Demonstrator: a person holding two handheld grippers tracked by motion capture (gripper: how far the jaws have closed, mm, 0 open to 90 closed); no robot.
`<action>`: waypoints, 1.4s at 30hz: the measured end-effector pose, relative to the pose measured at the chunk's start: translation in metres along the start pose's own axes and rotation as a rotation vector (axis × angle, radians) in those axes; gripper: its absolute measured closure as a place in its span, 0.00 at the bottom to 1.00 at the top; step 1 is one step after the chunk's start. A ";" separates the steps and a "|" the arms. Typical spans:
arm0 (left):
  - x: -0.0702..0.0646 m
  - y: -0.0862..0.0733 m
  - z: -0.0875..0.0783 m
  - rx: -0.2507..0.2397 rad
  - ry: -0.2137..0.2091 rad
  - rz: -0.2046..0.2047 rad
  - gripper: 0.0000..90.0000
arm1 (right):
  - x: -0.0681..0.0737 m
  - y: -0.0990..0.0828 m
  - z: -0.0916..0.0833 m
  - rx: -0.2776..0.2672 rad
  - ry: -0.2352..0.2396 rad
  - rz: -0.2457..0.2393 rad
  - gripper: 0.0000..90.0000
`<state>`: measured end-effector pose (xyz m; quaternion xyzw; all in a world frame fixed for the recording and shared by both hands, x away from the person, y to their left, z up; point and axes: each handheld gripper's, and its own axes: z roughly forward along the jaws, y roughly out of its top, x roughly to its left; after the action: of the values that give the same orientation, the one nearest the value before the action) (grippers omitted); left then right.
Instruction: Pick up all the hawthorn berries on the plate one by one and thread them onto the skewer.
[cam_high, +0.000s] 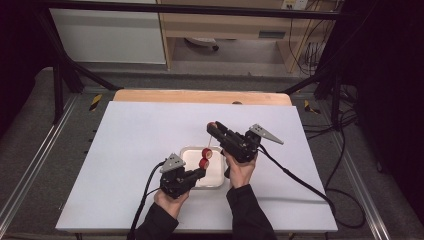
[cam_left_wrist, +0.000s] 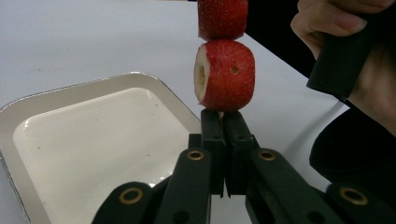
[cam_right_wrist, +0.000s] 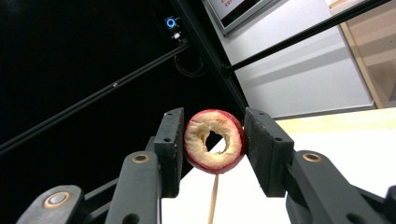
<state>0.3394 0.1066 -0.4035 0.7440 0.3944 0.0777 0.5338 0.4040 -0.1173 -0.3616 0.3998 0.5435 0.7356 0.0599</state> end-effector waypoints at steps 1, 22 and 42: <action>0.000 0.000 0.000 -0.001 -0.001 0.000 0.98 | 0.000 0.000 0.000 -0.003 0.000 0.000 0.66; -0.006 -0.006 0.011 -0.059 -0.025 -0.094 0.99 | 0.001 -0.003 -0.006 0.000 -0.017 -0.034 0.66; -0.010 0.000 0.019 -0.047 -0.010 -0.059 0.99 | 0.008 -0.006 -0.013 0.047 -0.014 -0.079 0.67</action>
<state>0.3424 0.0862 -0.4084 0.7197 0.4113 0.0675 0.5552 0.3880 -0.1210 -0.3639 0.3847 0.5757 0.7167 0.0833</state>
